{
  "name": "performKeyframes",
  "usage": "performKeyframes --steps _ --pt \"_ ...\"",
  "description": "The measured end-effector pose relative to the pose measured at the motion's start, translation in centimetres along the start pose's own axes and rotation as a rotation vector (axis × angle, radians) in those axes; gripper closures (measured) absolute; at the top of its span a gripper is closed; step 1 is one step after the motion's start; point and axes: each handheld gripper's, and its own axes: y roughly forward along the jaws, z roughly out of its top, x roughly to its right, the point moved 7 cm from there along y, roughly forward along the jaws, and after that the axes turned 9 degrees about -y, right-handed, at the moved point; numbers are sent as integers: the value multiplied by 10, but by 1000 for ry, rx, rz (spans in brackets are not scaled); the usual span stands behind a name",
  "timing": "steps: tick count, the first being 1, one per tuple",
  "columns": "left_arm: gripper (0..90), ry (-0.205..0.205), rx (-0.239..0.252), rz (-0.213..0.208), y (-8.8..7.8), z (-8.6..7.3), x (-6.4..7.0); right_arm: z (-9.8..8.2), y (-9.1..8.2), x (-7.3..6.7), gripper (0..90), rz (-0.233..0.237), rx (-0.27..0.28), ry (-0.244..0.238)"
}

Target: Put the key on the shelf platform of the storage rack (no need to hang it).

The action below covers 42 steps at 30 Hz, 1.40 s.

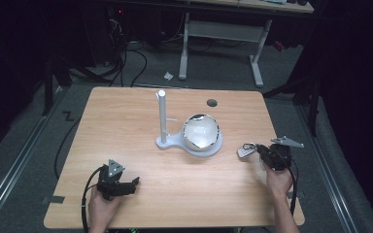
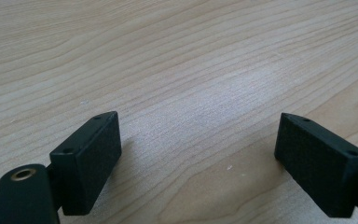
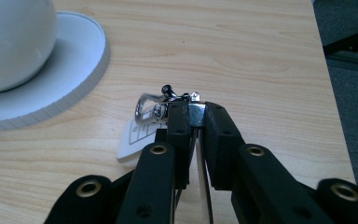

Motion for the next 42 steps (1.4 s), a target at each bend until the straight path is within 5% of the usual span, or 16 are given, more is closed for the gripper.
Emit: performKeyframes --steps 17,42 --pt "150 0 0 0 0 0 0 9 -16 -2 819 18 60 -11" --pt "150 0 0 0 0 0 0 21 -48 -31 819 103 121 -67"
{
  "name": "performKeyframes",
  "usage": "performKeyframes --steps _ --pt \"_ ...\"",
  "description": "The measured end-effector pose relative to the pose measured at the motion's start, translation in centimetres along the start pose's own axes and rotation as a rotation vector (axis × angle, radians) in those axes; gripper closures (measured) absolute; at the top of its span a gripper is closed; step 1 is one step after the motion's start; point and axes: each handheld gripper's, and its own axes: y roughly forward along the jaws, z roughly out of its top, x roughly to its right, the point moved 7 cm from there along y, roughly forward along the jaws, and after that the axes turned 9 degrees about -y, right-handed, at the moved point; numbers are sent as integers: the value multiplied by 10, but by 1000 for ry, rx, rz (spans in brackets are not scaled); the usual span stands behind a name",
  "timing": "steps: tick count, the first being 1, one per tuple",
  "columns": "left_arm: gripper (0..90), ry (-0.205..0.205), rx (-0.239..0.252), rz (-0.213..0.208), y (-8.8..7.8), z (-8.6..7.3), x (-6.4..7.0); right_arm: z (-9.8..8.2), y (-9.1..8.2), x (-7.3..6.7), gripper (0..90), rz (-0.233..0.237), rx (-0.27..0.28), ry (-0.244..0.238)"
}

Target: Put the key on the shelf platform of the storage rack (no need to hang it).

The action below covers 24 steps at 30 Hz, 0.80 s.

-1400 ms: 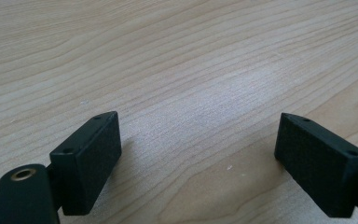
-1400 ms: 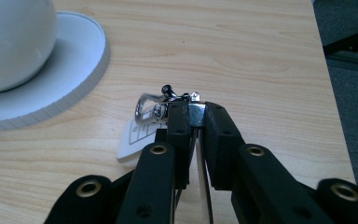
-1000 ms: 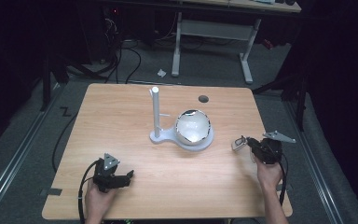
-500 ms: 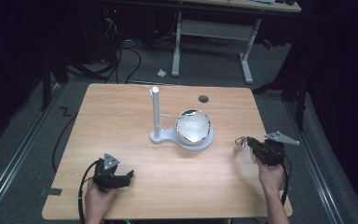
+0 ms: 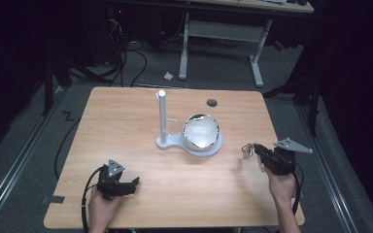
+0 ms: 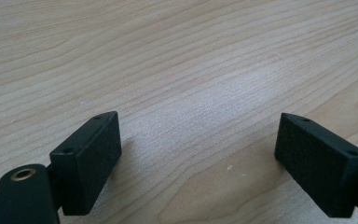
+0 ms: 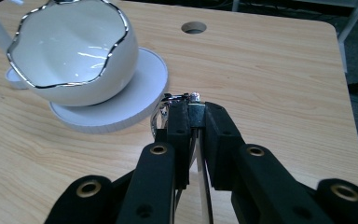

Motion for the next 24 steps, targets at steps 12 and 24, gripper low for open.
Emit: performKeyframes --steps 12,24 --pt "150 0 0 0 0 0 0 10 -5 -21 819 57 25 -31" --pt "149 0 0 1 0 0 0 28 -9 -46 819 137 50 -69"
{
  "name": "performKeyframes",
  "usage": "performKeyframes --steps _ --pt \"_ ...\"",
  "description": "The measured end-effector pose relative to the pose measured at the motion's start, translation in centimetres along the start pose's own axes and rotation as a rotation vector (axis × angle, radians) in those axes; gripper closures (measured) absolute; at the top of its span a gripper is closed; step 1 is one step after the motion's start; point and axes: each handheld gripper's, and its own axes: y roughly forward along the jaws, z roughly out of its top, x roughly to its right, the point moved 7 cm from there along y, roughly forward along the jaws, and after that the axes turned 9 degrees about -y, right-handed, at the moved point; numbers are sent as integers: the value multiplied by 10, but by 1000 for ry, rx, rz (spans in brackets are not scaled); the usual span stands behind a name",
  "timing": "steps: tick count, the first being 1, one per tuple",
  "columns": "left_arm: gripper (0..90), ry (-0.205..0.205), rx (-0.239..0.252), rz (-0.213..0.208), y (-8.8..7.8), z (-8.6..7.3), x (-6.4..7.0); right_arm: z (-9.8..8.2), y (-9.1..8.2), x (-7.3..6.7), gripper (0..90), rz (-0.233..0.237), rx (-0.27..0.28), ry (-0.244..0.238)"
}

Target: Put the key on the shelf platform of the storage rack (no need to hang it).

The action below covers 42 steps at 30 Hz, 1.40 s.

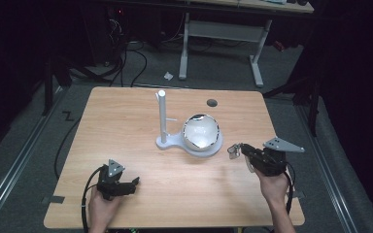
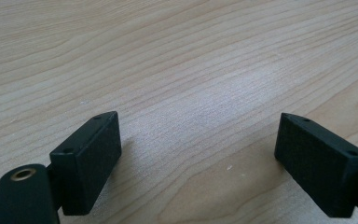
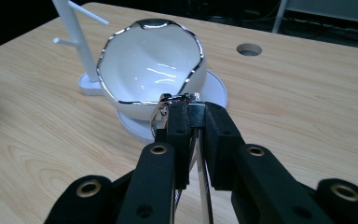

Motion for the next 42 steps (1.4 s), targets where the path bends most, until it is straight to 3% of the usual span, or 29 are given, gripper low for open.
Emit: performKeyframes --steps 22,42 --pt "149 1 0 0 0 0 0 40 14 -30 819 103 18 -77" --pt "150 -1 0 -1 0 0 0 65 32 -37 818 133 27 -96"
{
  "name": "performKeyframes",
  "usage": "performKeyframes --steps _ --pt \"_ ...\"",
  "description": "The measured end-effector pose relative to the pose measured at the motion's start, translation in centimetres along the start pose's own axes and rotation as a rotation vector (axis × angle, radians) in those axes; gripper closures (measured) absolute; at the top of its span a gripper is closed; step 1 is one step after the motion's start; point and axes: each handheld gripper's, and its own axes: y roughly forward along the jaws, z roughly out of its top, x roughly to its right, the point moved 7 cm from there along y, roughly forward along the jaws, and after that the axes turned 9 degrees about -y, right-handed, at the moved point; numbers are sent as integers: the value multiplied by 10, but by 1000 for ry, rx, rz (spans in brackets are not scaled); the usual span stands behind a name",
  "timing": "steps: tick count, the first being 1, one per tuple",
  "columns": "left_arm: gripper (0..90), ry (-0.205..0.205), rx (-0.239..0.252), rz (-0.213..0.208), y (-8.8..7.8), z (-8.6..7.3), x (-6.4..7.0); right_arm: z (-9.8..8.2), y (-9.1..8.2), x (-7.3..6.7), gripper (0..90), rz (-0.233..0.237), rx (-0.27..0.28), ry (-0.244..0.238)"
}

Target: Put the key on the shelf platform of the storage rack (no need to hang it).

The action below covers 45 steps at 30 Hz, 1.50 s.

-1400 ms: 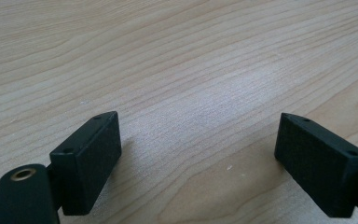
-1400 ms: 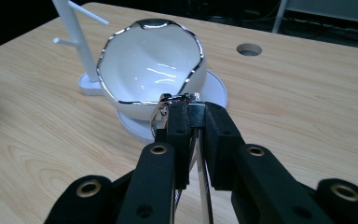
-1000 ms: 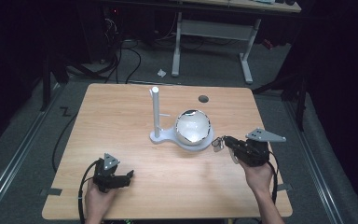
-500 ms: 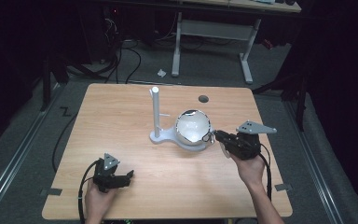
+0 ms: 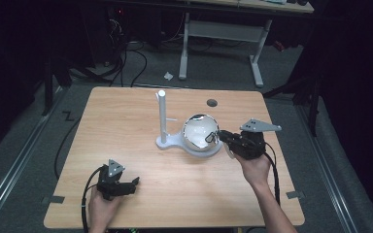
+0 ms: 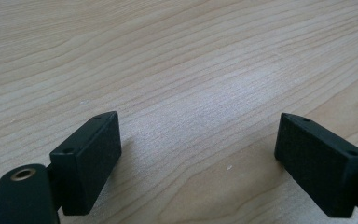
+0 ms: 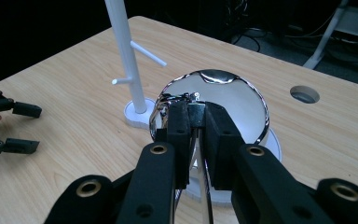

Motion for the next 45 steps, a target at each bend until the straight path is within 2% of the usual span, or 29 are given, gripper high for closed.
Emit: performKeyframes --steps 8,12,24,45 --pt "150 0 1 1 0 0 0 4 14 4 819 -6 -13 1" --pt "150 -1 1 0 0 0 0 2 24 9 819 -12 -31 16" --pt "150 -1 2 1 0 0 0 -2 41 18 819 -28 -60 40" --pt "150 -1 0 -1 0 0 0 -1 71 22 818 -40 -105 21"
